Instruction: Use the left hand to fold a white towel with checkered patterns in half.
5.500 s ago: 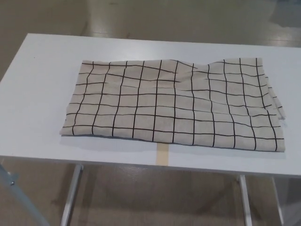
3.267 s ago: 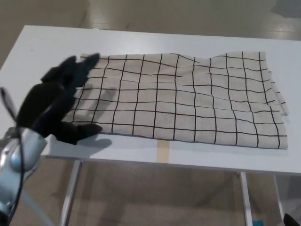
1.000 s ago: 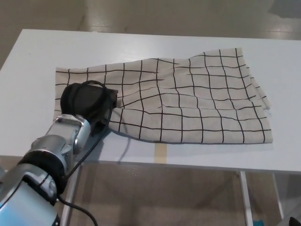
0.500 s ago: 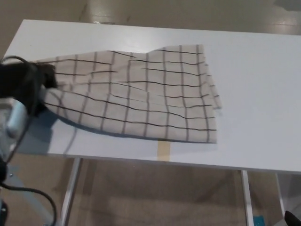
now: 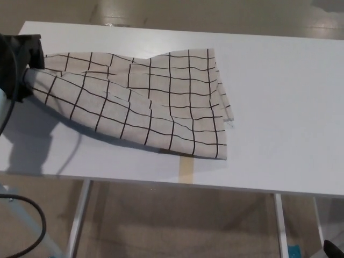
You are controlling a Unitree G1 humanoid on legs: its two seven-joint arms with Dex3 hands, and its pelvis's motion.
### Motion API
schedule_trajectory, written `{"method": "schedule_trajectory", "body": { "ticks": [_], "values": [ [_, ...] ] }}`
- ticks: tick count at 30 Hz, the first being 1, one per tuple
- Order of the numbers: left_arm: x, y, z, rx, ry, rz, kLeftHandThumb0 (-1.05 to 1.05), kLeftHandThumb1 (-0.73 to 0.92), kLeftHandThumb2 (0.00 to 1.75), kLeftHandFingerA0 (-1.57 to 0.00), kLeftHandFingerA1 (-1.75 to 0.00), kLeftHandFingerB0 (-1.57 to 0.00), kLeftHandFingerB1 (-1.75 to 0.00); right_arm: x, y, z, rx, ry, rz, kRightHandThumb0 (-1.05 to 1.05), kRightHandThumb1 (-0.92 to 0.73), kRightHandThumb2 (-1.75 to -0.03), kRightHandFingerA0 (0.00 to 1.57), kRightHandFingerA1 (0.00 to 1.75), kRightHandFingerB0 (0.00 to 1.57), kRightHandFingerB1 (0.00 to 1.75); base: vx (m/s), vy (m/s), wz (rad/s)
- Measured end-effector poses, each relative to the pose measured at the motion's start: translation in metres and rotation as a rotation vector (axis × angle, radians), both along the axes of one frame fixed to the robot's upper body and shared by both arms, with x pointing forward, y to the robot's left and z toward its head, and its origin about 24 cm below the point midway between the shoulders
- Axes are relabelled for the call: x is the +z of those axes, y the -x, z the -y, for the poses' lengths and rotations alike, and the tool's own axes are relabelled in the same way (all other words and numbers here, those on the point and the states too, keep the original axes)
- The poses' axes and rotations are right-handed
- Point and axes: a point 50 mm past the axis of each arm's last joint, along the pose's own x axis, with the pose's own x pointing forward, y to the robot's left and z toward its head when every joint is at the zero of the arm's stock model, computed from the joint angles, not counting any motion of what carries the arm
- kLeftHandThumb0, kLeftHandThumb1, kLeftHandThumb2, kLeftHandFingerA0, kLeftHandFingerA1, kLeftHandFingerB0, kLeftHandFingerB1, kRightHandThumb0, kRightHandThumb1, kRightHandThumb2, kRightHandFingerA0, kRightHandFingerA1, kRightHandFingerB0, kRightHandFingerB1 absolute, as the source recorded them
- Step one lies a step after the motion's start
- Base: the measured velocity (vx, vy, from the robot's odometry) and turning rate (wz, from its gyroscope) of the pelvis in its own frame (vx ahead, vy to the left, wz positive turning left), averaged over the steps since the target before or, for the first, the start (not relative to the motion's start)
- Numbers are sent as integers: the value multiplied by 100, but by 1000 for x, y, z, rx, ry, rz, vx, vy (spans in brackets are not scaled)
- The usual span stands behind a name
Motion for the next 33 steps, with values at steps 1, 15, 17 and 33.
{"method": "schedule_trajectory", "body": {
  "ticks": [1,15,17,33],
  "values": [
    [0,0,0,-5,-1,1,-32,62,57,-76,-175,-59,-169,0,0,0,1,0,0,-39,-85,-64,35,50,26,36,0,0,0],
    [1,0,1,-14,-6,-1,-32,62,57,-76,-175,-59,-169,0,0,0,2,-1,0,-39,-85,-64,35,50,26,36,0,0,0],
    [1,0,1,-14,-6,-2,-32,62,57,-76,-175,-59,-169,0,0,0,2,-1,0,-39,-85,-64,35,50,26,36,0,0,0],
    [59,-7,176,-605,-237,311,-23,56,57,-88,-175,-77,-162,0,7,0,-5,-5,-3,-35,-86,-65,42,54,30,38,0,0,1]
  ]
}}
